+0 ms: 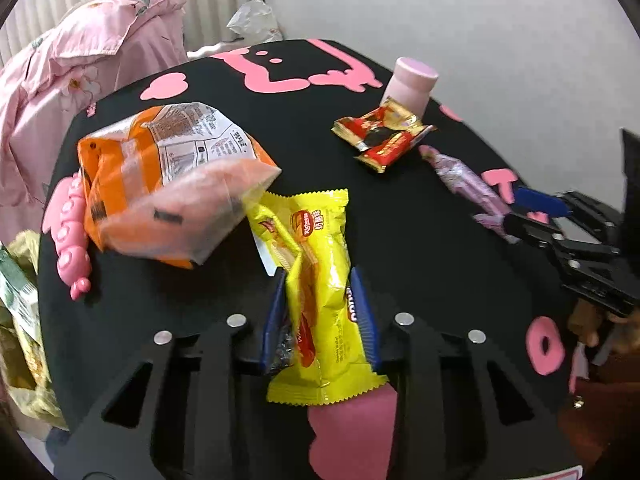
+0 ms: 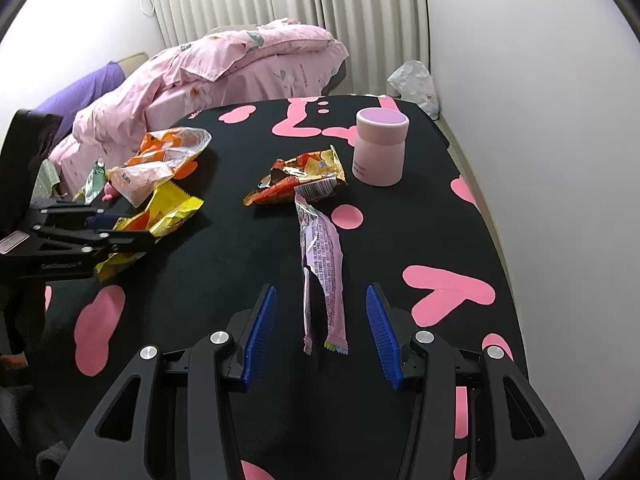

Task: Collect trash
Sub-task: 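Grasp the yellow Nabati wafer pack with the left gripper and lift it, then carry the wafer pack with left gripper while right carries the pink wrapper to the bin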

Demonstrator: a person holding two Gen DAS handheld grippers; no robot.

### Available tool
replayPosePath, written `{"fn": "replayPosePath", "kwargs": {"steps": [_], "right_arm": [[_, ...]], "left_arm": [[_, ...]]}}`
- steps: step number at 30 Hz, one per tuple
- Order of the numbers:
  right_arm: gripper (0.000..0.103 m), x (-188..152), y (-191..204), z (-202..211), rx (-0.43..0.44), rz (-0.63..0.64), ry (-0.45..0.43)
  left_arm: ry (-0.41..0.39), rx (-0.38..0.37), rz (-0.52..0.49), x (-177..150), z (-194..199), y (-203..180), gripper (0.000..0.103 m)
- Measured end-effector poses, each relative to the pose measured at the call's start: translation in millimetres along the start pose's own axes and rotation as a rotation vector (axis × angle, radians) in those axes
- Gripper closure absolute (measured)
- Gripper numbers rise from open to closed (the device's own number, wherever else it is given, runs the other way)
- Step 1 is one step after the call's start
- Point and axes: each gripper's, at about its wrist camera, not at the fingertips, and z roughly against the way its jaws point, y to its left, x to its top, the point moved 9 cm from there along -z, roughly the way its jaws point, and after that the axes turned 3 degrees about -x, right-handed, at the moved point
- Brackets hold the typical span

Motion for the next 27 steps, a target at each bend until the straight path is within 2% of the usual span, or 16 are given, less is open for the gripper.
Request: {"fn": "replayPosePath", "kwargs": {"steps": [5,8,10,13,19,23,26,27], "right_arm": [[0.058,0.6,1.0,-9.9,-0.023,0.031,0.04],[0.059,-3.1,2.0,-19.9,-0.041,0.058,0.073],[0.084,-6.0,4.2,-23.4,-0.063,0.089,0.088],[0.093,-5.6,13.3,-16.8,-0.052,0.129,0.078],[0.095,15.4,23.5,13.8,-0.052,0.144,0.001],[0.095,32.6,32.6,34.7,-0.039,0.126,-0.055],[0.095,41.6,38.3,44.9,-0.059,0.13,-0.081],[0.095,43.5,42.9,51.9,-0.059,0.139,-0.096]], "left_arm": [[-0.04,-0.056,0.042,-7.0,24.0,2.4,0.074],[-0.068,-0.064,0.05,-8.4,37.0,6.1,0.074],[-0.073,-0.097,0.051,-10.0,42.7,4.6,0.074],[-0.085,-0.166,0.034,-13.9,52.9,-6.9,0.074],[-0.128,-0.226,0.011,-15.9,73.6,-20.2,0.073],[-0.064,-0.359,0.018,-29.1,70.3,-37.1,0.072],[0.026,-0.321,0.053,-45.2,43.9,-32.9,0.073],[0.043,-0.33,0.072,-48.5,40.4,-31.6,0.073]]}}
